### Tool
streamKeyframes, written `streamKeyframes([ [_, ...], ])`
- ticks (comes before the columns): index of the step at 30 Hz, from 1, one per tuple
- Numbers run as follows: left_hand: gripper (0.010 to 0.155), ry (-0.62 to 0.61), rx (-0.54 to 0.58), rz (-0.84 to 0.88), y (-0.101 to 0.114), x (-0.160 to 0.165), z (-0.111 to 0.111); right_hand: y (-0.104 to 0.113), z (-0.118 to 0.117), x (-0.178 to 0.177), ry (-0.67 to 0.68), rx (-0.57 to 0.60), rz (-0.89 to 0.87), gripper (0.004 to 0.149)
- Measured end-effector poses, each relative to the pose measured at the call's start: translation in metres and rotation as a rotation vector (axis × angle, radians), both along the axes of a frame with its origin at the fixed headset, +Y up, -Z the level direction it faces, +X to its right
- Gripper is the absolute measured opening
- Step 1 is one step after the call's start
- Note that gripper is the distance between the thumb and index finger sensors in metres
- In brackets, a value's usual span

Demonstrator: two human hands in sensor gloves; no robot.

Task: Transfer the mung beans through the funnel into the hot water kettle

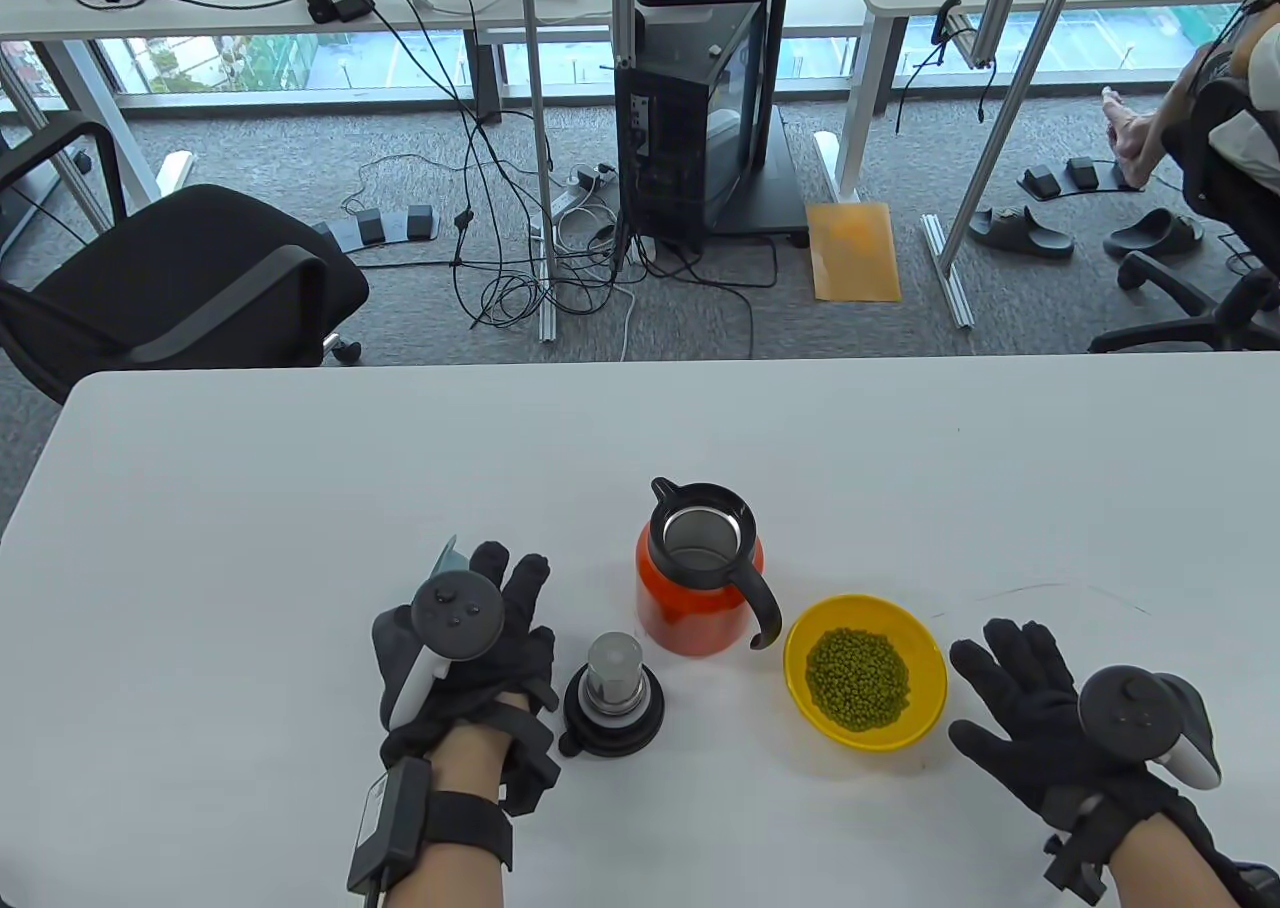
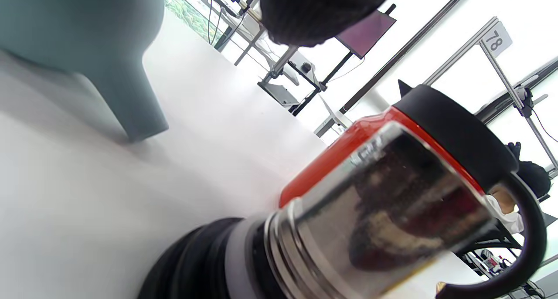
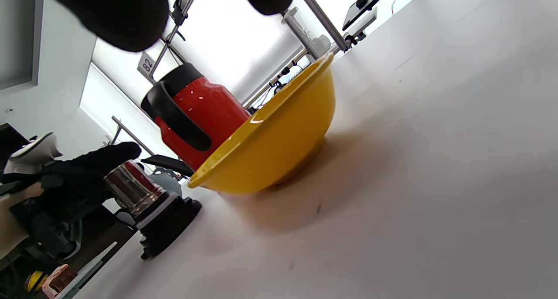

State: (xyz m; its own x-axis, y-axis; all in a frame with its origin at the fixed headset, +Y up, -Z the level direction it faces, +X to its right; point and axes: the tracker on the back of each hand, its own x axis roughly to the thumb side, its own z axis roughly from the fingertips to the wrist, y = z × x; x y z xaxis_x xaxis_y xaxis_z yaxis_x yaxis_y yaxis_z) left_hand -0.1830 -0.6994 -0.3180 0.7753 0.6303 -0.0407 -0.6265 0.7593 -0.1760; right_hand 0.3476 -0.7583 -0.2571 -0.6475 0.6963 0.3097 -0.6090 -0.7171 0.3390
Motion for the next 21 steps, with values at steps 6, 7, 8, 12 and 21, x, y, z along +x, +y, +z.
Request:
streamKeyframes([
  [6, 0.067, 0.093, 0.004, -0.038, 0.010, -0.027, -0.020, 0.001, 0.000, 0.001, -0.005, -0.001, -0.003, 0.088],
  [7, 0.067, 0.106, -0.005, -0.050, 0.010, -0.031, -0.022, 0.001, 0.000, 0.001, -0.007, 0.000, -0.005, 0.088],
  [8, 0.067, 0.120, -0.016, -0.071, 0.010, -0.035, -0.025, 0.001, 0.000, 0.002, -0.009, 0.002, -0.006, 0.088],
  [12, 0.066, 0.183, -0.069, -0.103, 0.003, -0.049, -0.031, 0.001, 0.000, 0.003, -0.013, 0.000, -0.006, 0.088],
  [21, 0.082, 0.258, -0.177, -0.029, -0.037, -0.066, -0.030, 0.000, -0.001, 0.003, -0.013, -0.020, -0.007, 0.088],
])
